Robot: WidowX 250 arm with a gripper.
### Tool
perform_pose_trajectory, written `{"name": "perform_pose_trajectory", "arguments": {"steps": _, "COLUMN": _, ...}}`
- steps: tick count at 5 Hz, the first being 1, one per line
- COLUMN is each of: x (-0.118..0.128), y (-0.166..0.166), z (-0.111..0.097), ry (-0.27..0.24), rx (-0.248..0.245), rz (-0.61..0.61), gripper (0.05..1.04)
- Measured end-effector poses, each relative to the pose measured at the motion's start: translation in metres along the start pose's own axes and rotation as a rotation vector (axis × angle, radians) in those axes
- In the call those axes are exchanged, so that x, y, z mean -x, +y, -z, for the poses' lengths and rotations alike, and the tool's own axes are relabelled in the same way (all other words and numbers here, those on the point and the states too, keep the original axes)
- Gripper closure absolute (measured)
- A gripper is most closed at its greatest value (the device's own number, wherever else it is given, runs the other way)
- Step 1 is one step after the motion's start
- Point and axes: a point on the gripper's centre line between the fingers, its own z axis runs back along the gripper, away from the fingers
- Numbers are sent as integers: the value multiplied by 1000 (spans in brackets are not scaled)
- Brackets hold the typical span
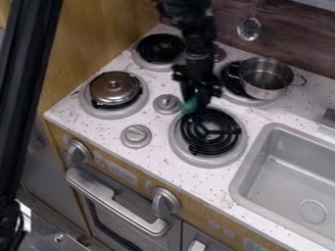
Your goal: Move the green item into the middle of the heater
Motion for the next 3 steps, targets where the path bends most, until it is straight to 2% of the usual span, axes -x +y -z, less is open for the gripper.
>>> {"name": "perform_pose_trajectory", "arguments": {"steps": 1, "x": -6, "y": 19, "z": 11, "ry": -3, "rx": 13, "rz": -52, "gripper": 639}}
{"name": "perform_pose_trajectory", "arguments": {"steps": 2, "x": -15, "y": 24, "z": 16, "ry": -1, "rx": 27, "rz": -52, "gripper": 641}}
{"name": "perform_pose_trajectory", "arguments": {"steps": 3, "x": -11, "y": 23, "z": 23, "ry": 13, "rx": 39, "rz": -55, "gripper": 579}}
